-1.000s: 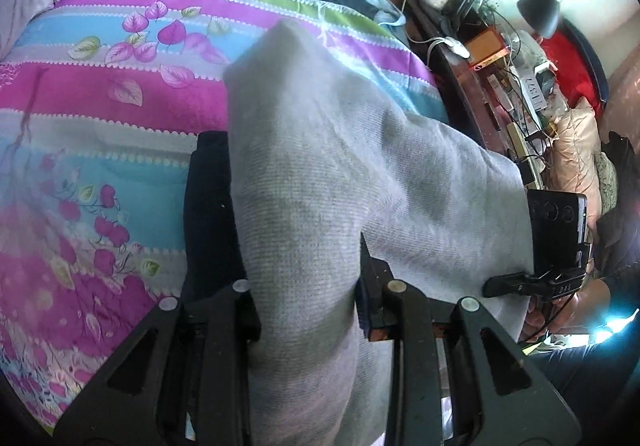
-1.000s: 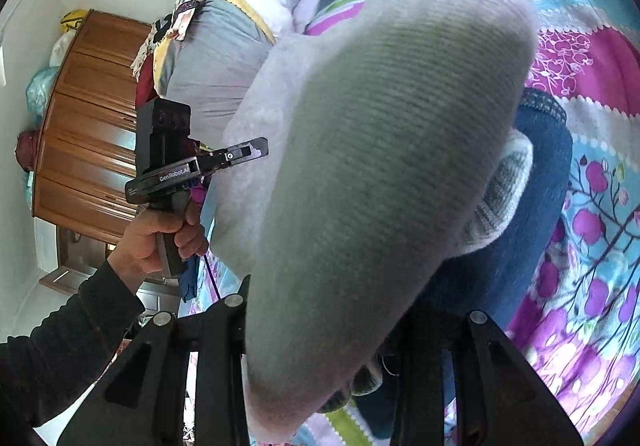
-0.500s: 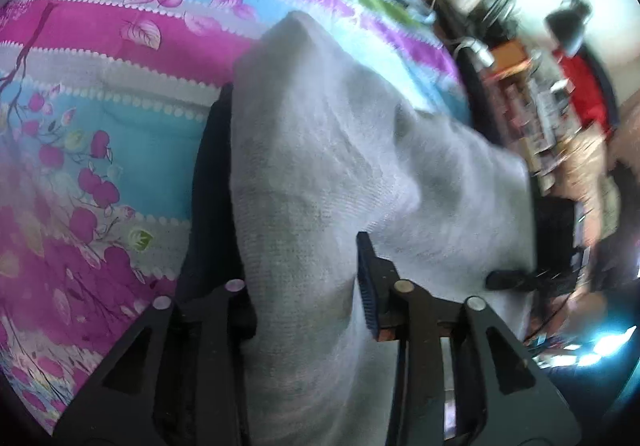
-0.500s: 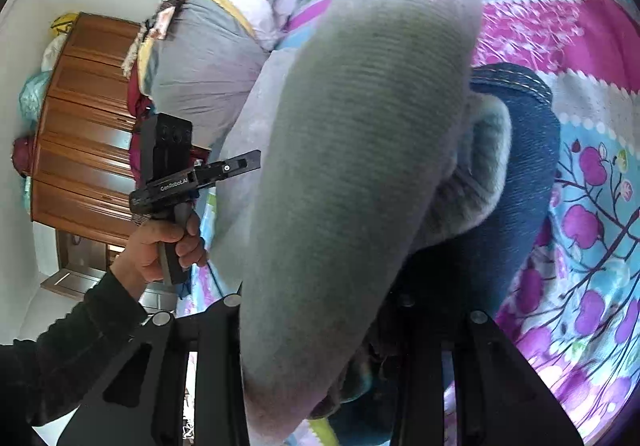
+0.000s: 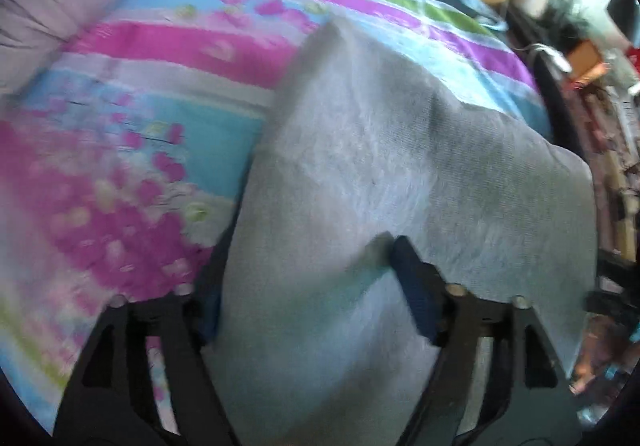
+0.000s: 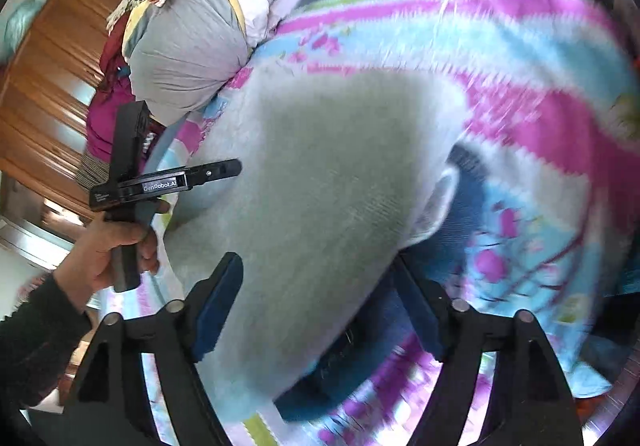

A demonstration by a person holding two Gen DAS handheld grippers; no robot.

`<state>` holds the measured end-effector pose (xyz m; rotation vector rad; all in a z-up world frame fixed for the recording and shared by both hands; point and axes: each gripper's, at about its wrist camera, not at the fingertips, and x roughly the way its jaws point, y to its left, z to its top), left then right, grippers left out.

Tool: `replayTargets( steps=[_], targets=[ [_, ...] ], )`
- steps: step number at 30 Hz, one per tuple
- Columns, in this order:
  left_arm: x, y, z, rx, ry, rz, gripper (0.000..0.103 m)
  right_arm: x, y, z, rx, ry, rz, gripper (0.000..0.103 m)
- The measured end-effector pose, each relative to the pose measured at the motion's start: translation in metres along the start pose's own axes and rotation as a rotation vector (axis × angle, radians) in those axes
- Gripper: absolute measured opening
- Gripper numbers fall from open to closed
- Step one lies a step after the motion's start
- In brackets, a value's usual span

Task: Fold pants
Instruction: 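Lower the folded bundle onto the quilt and open both grippers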

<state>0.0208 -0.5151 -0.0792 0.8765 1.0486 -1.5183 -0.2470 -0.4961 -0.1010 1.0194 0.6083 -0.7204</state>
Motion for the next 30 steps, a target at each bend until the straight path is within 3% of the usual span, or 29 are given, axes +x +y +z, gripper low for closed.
replayTargets(
  steps=[2, 4, 7, 10, 14, 18, 22, 26, 28, 30],
  targets=[
    [-0.017, -0.006, -0.005, -0.001, -0.036, 0.099, 0.080, -0.017, 0.009, -0.003, -0.052, -0.023, -0.064, 0.081],
    [-0.031, -0.010, -0.009, -0.019, -0.060, 0.184, 0.084, -0.038, 0.034, 0.001, -0.169, -0.099, -0.140, 0.081],
    [-0.035, -0.013, -0.013, -0.017, -0.060, 0.251, 0.092, -0.037, 0.063, 0.017, -0.322, -0.173, -0.132, 0.087],
    [-0.025, -0.016, -0.013, -0.001, -0.044, 0.260, 0.092, 0.000, 0.055, 0.034, -0.363, -0.154, -0.127, 0.087],
    [-0.023, -0.019, -0.010, 0.003, -0.054, 0.274, 0.092, 0.038, 0.020, 0.028, -0.376, -0.069, -0.177, 0.087],
    [-0.033, -0.024, -0.011, -0.003, -0.074, 0.347, 0.092, 0.036, 0.025, 0.029, -0.415, -0.064, -0.200, 0.088],
    [-0.057, -0.036, -0.008, -0.012, -0.117, 0.396, 0.092, 0.002, 0.045, 0.037, -0.389, -0.125, -0.210, 0.088],
    [-0.094, -0.054, -0.004, -0.015, -0.180, 0.391, 0.092, -0.048, 0.078, 0.040, -0.366, -0.202, -0.253, 0.093],
    [-0.123, -0.065, -0.001, -0.014, -0.228, 0.393, 0.092, -0.073, 0.096, 0.040, -0.363, -0.232, -0.299, 0.101],
    [-0.147, -0.072, 0.000, -0.022, -0.264, 0.391, 0.093, -0.095, 0.113, 0.043, -0.343, -0.250, -0.375, 0.103]
  ],
)
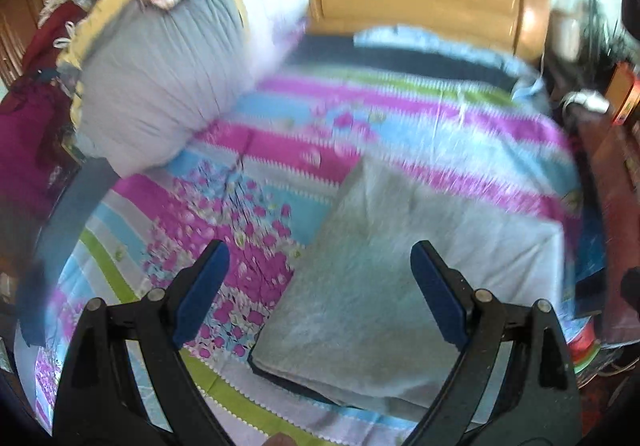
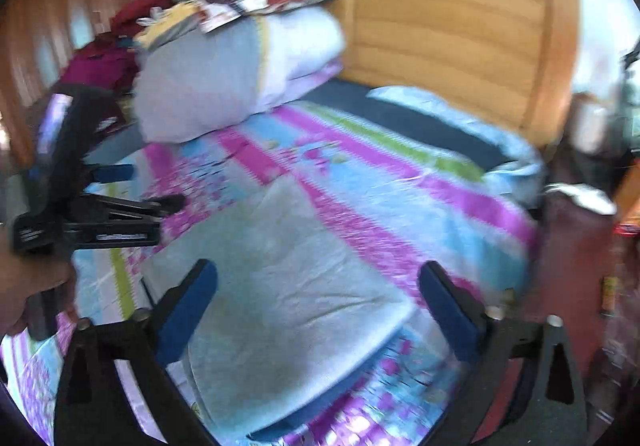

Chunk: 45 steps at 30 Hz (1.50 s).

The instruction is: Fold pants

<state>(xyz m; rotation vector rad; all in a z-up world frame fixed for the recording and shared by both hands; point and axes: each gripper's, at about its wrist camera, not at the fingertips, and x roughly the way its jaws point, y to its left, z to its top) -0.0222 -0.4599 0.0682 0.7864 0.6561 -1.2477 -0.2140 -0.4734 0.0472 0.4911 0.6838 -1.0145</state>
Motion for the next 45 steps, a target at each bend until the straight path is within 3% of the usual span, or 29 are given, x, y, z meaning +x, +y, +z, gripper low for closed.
replayTargets(
  steps=[8, 13, 16, 18, 20, 21, 22, 24, 30, 36, 45],
  targets=[
    [-0.113, 0.022, 0.025, -0.067, -0.163, 0.062, 0.102, -0.100, 0.013, 0.050, 0.032, -0.103, -0.022, 0.103],
    [-0.190, 0.046, 0.034, -0.116, -0.277, 0.082, 0.103, -0.179, 0.030, 0.088, -0.001, -0.243, -0.038, 0.103],
    [-0.249, 0.052, 0.039, -0.135, -0.389, 0.156, 0.103, -0.237, 0.043, 0.111, -0.025, -0.348, -0.045, 0.103],
    [-0.277, 0.054, 0.033, -0.171, -0.486, 0.221, 0.103, -0.277, 0.052, 0.122, -0.034, -0.431, -0.113, 0.103],
    [-0.287, 0.057, 0.017, -0.234, -0.561, 0.234, 0.103, -0.293, 0.058, 0.123, -0.020, -0.426, -0.187, 0.103],
    [-0.282, 0.060, 0.013, -0.253, -0.539, 0.216, 0.103, -0.293, 0.057, 0.122, -0.001, -0.376, -0.157, 0.103],
    [-0.268, 0.063, 0.012, -0.264, -0.450, 0.175, 0.103, -0.288, 0.055, 0.120, 0.012, -0.335, -0.113, 0.103],
    [-0.246, 0.065, 0.008, -0.275, -0.328, 0.121, 0.103, -0.266, 0.058, 0.103, 0.010, -0.229, -0.128, 0.103],
    [-0.185, 0.041, -0.020, -0.237, -0.109, 0.066, 0.103, -0.182, 0.053, 0.045, 0.069, 0.076, -0.088, 0.103],
    [-0.170, 0.024, -0.030, -0.206, -0.041, 0.087, 0.103, -0.153, 0.051, 0.014, 0.073, 0.165, -0.089, 0.103],
    [-0.168, 0.022, -0.028, -0.211, -0.030, 0.091, 0.103, -0.139, 0.050, 0.017, 0.100, 0.170, -0.091, 0.103]
  ],
)
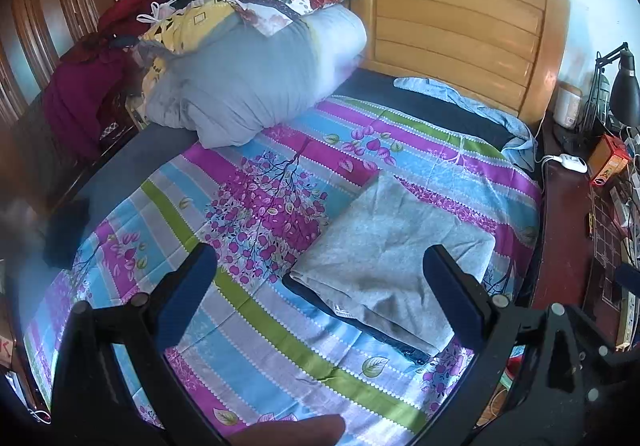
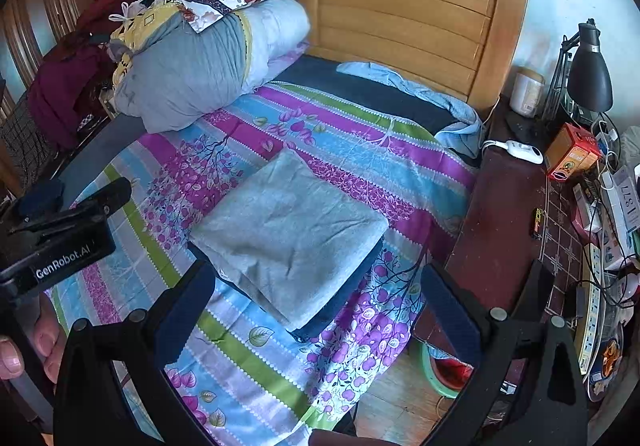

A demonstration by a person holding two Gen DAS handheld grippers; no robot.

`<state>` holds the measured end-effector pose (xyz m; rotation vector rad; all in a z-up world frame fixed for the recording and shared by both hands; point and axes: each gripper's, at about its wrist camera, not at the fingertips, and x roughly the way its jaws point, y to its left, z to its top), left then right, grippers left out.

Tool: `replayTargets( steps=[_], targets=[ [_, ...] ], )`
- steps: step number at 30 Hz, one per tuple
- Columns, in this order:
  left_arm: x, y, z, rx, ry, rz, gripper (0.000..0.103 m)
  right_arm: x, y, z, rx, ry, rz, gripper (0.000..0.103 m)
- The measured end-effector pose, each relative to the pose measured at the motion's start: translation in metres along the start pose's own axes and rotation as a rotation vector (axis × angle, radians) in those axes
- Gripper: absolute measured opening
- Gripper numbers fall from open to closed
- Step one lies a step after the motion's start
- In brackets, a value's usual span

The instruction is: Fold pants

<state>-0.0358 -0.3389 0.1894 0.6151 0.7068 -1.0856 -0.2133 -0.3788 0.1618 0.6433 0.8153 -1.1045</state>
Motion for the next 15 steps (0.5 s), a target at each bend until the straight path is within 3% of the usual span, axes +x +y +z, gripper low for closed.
replayTargets(
  steps=[15],
  targets=[
    [0.0091, -0.0080, -0.0070, 0.007, 0.003, -0.006, 0.103, 0.0052, 0.0035, 0.0052, -0.026, -0.016, 0.021, 0.100]
  ],
)
